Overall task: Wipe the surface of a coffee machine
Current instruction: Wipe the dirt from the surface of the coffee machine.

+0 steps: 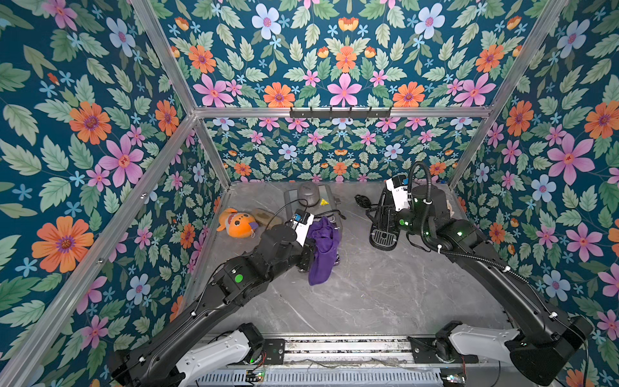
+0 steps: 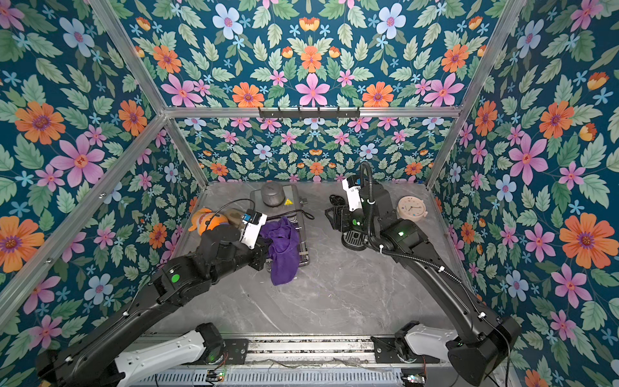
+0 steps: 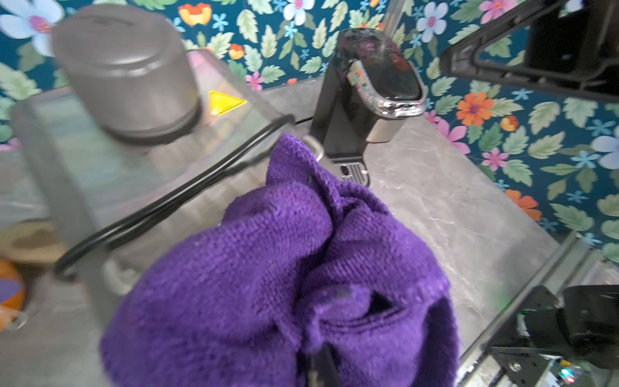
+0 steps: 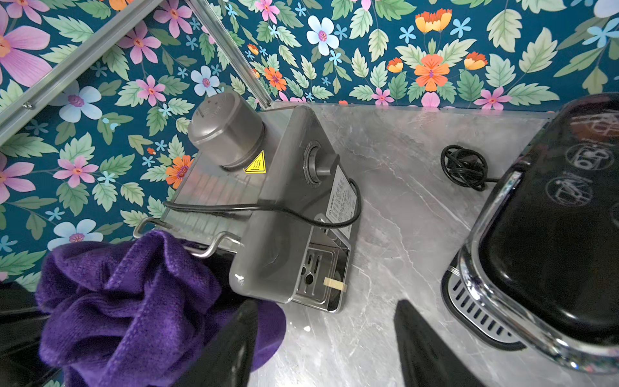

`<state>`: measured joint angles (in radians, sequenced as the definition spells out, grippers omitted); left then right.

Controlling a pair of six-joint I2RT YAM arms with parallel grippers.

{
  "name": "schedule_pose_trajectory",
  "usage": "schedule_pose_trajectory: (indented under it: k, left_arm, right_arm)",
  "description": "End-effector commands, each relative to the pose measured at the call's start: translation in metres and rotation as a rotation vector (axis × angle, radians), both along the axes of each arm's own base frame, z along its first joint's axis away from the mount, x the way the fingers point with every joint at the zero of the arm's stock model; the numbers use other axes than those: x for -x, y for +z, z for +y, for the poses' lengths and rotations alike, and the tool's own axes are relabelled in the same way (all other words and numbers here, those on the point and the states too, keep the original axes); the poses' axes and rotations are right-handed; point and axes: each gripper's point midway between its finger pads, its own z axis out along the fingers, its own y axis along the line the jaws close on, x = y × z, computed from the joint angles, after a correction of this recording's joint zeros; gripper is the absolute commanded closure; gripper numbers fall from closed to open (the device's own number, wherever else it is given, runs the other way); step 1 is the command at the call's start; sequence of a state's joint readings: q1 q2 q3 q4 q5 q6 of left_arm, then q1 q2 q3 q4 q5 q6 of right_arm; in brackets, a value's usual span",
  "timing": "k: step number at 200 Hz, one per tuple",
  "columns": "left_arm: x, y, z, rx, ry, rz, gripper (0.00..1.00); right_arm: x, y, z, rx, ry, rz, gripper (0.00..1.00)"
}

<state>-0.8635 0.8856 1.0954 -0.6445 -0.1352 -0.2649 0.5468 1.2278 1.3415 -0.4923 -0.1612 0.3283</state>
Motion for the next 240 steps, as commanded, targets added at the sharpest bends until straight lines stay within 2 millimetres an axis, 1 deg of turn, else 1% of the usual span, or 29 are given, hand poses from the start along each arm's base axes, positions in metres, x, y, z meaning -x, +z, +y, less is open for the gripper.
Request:
schedule_pose_trajectory:
  k: [1, 15, 27, 37, 66, 85, 118, 164, 186, 202, 221, 240]
  left_arm:
    - [-0.001, -0.001, 0.035, -0.045, 0.131, -0.021, 1.00]
    - [0.001, 0.007, 0.041, -0.030, 0.150, -0.045, 1.00]
    - [0.001, 0.014, 0.038, -0.007, 0.133, -0.057, 1.00]
    - [0.002, 0.018, 0.028, 0.013, 0.090, -0.059, 1.00]
    - [0.004, 0.023, -0.015, 0.060, -0.077, -0.025, 1.00]
    - [0.001, 0.025, -0.038, 0.083, -0.145, -0.011, 1.00]
    - [-0.009, 0.029, -0.069, 0.114, -0.219, -0.028, 1.00]
    - [-0.028, 0.032, -0.105, 0.120, -0.284, -0.070, 1.00]
    - [-0.035, 0.034, -0.110, 0.101, -0.282, -0.087, 1.00]
    - [-0.036, 0.037, -0.104, 0.093, -0.261, -0.103, 1.00]
    - [-0.035, 0.036, -0.089, 0.076, -0.217, -0.115, 1.00]
    - [-0.032, 0.031, -0.067, 0.057, -0.144, -0.118, 1.00]
  right_arm:
    - [-0.002, 0.005, 0.003, -0.003, 0.014, -0.021, 0.34]
    - [-0.002, 0.004, 0.004, -0.003, 0.019, -0.018, 0.34]
    - [-0.002, 0.005, 0.005, -0.006, 0.021, -0.020, 0.34]
    - [-0.002, 0.005, 0.006, -0.008, 0.025, -0.018, 0.34]
    - [-0.002, 0.007, 0.006, -0.013, 0.026, -0.024, 0.34]
    - [0.000, 0.006, 0.006, -0.015, 0.028, -0.021, 0.34]
    - [0.003, 0.004, 0.004, -0.019, 0.030, -0.011, 0.34]
    - [0.007, 0.001, 0.001, -0.021, 0.022, -0.005, 0.34]
    - [0.008, -0.001, 0.001, -0.023, 0.021, 0.001, 0.34]
    - [0.008, -0.001, 0.001, -0.023, 0.021, 0.002, 0.34]
    - [0.008, -0.002, 0.000, -0.021, 0.020, 0.002, 0.34]
    - [0.007, -0.004, 0.001, -0.018, 0.021, 0.004, 0.34]
